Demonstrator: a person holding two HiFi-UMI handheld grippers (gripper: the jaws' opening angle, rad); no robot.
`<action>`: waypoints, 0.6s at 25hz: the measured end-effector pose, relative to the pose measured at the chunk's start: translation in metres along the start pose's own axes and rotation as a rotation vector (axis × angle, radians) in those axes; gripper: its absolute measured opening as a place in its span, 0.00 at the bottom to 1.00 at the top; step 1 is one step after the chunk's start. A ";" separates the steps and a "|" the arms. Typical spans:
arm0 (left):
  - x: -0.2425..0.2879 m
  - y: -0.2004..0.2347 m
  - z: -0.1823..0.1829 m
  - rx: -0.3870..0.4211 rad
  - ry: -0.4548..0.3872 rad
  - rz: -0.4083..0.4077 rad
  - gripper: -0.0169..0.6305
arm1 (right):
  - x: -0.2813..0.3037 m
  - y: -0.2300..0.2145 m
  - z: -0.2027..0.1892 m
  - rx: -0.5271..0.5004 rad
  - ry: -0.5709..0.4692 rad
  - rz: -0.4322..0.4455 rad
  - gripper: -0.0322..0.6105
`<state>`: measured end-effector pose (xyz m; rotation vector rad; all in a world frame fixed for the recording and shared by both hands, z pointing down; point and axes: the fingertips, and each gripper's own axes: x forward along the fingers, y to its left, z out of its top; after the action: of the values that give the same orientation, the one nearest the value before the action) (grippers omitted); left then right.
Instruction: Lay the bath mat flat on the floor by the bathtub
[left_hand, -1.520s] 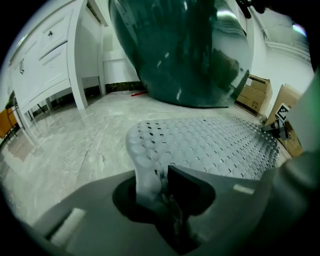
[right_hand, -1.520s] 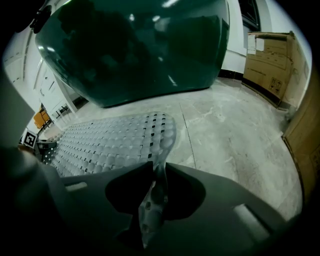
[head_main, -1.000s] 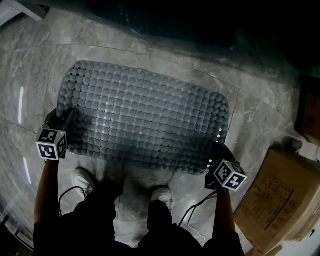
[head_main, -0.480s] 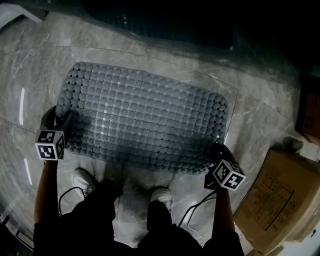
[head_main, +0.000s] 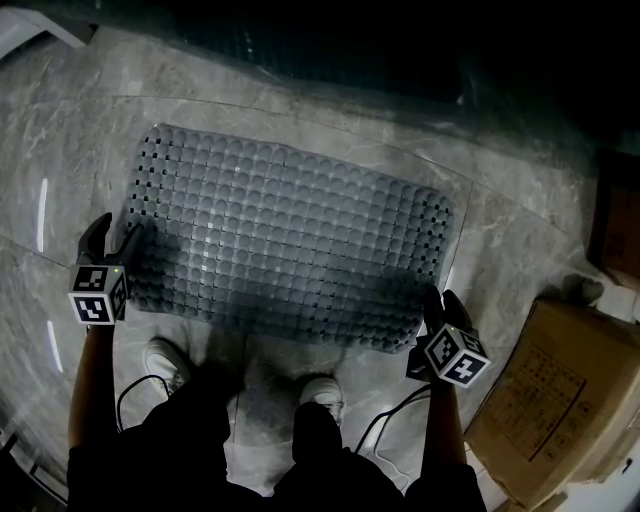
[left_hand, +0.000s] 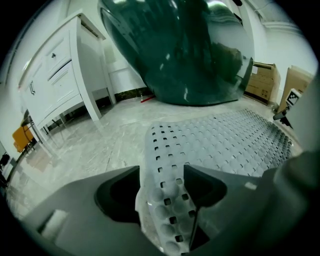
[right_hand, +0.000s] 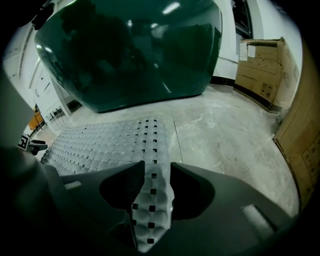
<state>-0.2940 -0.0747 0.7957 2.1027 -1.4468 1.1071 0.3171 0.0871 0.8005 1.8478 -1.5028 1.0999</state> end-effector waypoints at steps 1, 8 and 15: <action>0.000 -0.001 0.001 0.003 -0.003 -0.003 0.45 | 0.000 0.002 0.001 -0.003 -0.001 0.006 0.34; -0.002 -0.006 0.012 -0.003 -0.042 -0.010 0.44 | 0.000 0.019 0.013 -0.006 -0.031 0.037 0.27; -0.008 -0.016 0.021 -0.022 -0.063 -0.047 0.33 | 0.006 0.048 0.022 -0.024 -0.055 0.075 0.15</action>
<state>-0.2721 -0.0774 0.7788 2.1632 -1.4228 1.0122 0.2774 0.0544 0.7891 1.8328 -1.6213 1.0678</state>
